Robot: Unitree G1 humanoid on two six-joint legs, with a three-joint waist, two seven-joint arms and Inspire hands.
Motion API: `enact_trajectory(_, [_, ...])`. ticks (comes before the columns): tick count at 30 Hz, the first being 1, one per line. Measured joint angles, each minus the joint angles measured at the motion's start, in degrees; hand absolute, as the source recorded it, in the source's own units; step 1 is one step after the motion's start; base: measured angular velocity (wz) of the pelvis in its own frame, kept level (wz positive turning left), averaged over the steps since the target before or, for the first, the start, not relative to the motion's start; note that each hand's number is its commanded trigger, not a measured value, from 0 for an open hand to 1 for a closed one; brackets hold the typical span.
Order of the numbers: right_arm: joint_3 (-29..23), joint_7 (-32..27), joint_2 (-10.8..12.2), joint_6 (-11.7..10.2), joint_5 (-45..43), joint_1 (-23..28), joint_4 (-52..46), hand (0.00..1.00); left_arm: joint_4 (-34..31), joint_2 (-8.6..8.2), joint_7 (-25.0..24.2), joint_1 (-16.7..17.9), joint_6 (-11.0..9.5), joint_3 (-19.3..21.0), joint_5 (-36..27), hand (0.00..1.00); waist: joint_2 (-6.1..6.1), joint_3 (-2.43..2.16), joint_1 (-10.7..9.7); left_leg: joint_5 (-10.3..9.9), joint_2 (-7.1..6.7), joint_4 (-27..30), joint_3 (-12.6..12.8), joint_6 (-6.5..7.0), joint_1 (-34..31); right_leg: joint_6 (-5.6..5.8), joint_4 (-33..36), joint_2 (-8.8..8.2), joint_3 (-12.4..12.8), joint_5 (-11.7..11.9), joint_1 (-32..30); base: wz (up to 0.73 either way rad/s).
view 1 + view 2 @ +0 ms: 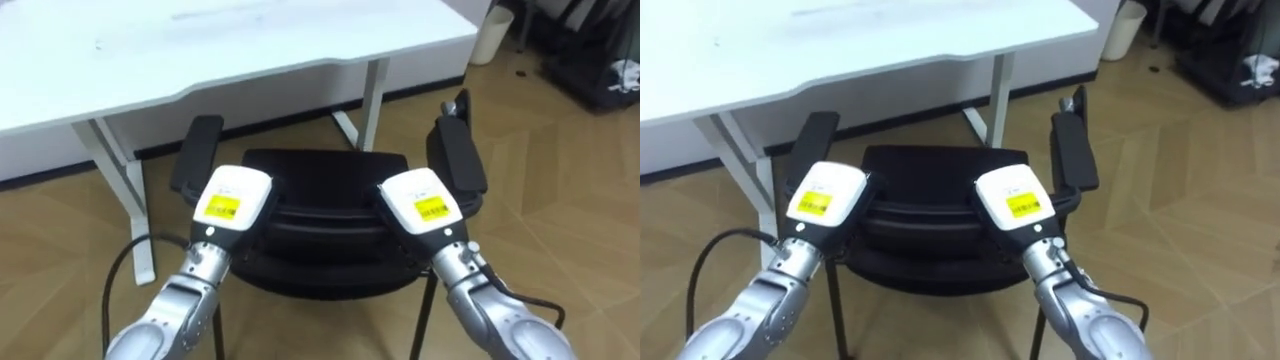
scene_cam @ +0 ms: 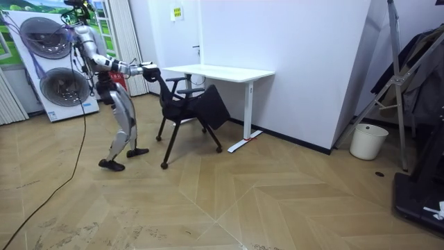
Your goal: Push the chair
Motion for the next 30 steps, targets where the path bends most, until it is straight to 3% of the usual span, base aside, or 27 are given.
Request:
enact_trajectory(2, [0.0,-0.11,-0.04,0.03,0.54,0.47,-0.12,1.0,0.25,0.13,-0.27,-0.3,-0.2,-0.38,-0.01,1.0,0.59,-0.05,-0.36,-2.07,-0.2,0.46,-1.14,0.46,1.64,0.35,3.27,0.13,0.4,4.52,-1.15,0.06])
enact_trajectory(3, [-0.03,-0.19,-0.04,0.18,0.79,0.67,-0.26,1.0,0.21,0.28,-0.29,-0.48,-0.21,-0.66,-0.01,1.0,0.6,-0.19,-0.48,-2.57,-0.21,0.5,-1.6,0.63,1.84,0.64,4.16,0.24,0.46,4.97,-1.72,0.17])
enact_trajectory(4, [-0.11,-0.47,-0.08,0.6,1.13,0.88,-0.58,1.0,0.17,0.31,-0.16,-1.34,-0.19,-1.24,0.05,1.0,0.6,-0.28,-0.58,-3.23,-0.11,0.44,-2.32,0.82,2.01,0.73,5.8,0.92,0.57,3.22,-3.55,0.28])
enact_trajectory(6, [0.01,-0.67,-0.01,1.5,1.37,1.37,-0.5,1.0,1.96,0.69,0.3,-2.93,-0.54,-2.28,0.02,1.0,1.29,-0.01,-1.15,-3.53,0.16,-0.9,-5.35,0.72,4.52,-0.2,5.61,3.47,1.17,-0.92,-7.32,0.41])
enact_trajectory(7, [0.14,-0.68,0.01,1.52,1.42,1.54,-0.44,1.0,2.09,0.69,0.31,-2.86,-0.62,-2.28,0.02,1.0,1.4,-0.02,-1.37,-3.71,0.18,-1.62,-6.19,0.67,5.34,-0.1,4.25,4.2,1.44,-1.51,-8.26,0.4])
enact_trajectory(10, [0.31,-1.04,0.05,1.69,1.49,3.16,-1.5,1.0,2.02,0.89,0.45,-2.41,-1.78,-2.28,0.16,1.0,1.25,-0.09,-1.61,-4.76,0.58,-3.83,-8.15,-0.07,8.28,-0.36,-10.21,6.62,3.24,-1.57,-11.7,0.4])
enact_trajectory(11, [0.3,-1.09,-0.01,1.74,1.47,3.75,-2.1,1.0,2.01,1.01,0.65,-2.37,-2.12,-2.28,0.25,1.0,1.14,-0.11,-1.82,-5.68,0.67,-3.71,-9.84,-0.6,9.11,-0.67,-19.18,7.54,4.77,-0.07,-11.79,0.4])
enact_trajectory(12, [0.3,-1.1,-0.08,1.77,1.47,4.02,-2.43,1.0,2.01,1.05,0.71,-2.32,-2.28,-2.28,0.29,1.0,0.99,-0.2,-1.98,-6.26,0.69,-3.57,-10.67,-0.94,9.46,-0.72,-23.73,7.82,5.72,1.25,-11.56,0.55])
enact_trajectory(13, [0.3,-1.08,-0.23,2.01,1.44,4.67,-3.36,1.0,1.63,1.17,0.73,-2.11,-2.44,-2.28,0.33,1.0,0.69,-0.47,-2.01,-7.46,0.94,-3.03,-11.64,-1.58,9.94,-0.23,-30.1,8.2,7.67,5.46,-11.41,0.46])
enact_trajectory(14, [0.3,-0.94,-0.37,2.1,1.3,4.85,-4.09,1.0,1.13,1.62,0.96,-1.62,-2.42,-2.13,0.38,1.0,0.27,-1.04,-1.71,-8.68,1.62,-1.99,-12.11,-2.59,10.07,-1.07,-31.13,8.83,7.32,8.34,-10.57,0.37])
enact_trajectory(15, [0.14,-0.18,-0.51,2.15,1.28,4.2,-4.62,1.0,0.4,1.79,0.97,-1.6,-2.27,-1.78,0.39,1.0,0.72,-1.2,-1.25,-9.67,2.16,-1.23,-12.22,-3.91,10.16,-2.38,-31.06,9.41,5.88,10.37,-9.94,0.23])
enact_trajectory(16, [0.14,0.38,-0.61,2.14,1.34,3.72,-4.53,1.0,0.44,1.61,0.94,-1.68,-2.05,-1.66,0.37,1.0,1.14,-1.19,-1.36,-9.78,2.78,-1.4,-12.59,-4.12,10.45,-3.31,-30.98,9.69,4.83,10.51,-9.29,0.27])
enact_trajectory(20, [0.04,3.97,-0.79,1.39,1.88,-1.18,-3.19,1.0,-0.15,0.88,0.39,-2.53,-0.25,-0.11,0.29,1.0,1.84,-0.8,-1.25,-8.73,5.44,-6.06,-12.77,-5.89,12.71,-5.05,-31.28,11.72,2.76,8.88,-8.39,0.18])
enact_trajectory(23, [-0.04,5.94,-0.74,1.39,2.44,-2.58,-3.04,1.0,-0.78,0.81,-0.56,-3.25,0.71,0.1,0.37,1.0,1.57,-0.59,-1.27,-8.51,6.44,-6.76,-13.51,-6.29,13.36,-5.54,-31.07,12.44,1.74,7.2,-7.65,0.2])
enact_trajectory(25, [-0.03,6.27,-0.55,1.21,2.44,-2.49,-3.05,1.0,-0.9,0.92,-0.58,-3.04,0.63,0.2,0.39,1.0,1.5,-0.54,-1.21,-8.53,7.0,-6.58,-13.33,-6.32,14.04,-5.7,-30.96,12.93,1.6,6.09,-6.75,0.11])
enact_trajectory(28, [-0.01,6.53,-0.34,0.85,2.39,-2.41,-3.26,1.0,-1.07,1.51,-0.65,-3.06,-0.21,0.58,0.39,1.0,0.53,0.04,-0.22,-8.7,7.23,-4.68,-13.4,-6.61,14.26,-6.2,-28.94,12.8,1.24,3.95,-6.43,0.08])
enact_trajectory(30, [-0.04,6.78,-0.26,0.55,2.36,-2.11,-3.45,1.0,-1.24,2.02,-1.28,-3.31,-0.56,0.59,0.45,1.0,-0.03,0.1,-0.4,-9.74,7.78,-0.45,-13.29,-8.32,12.43,-6.46,-27.9,12.37,-0.28,2.29,-6.23,0.3])
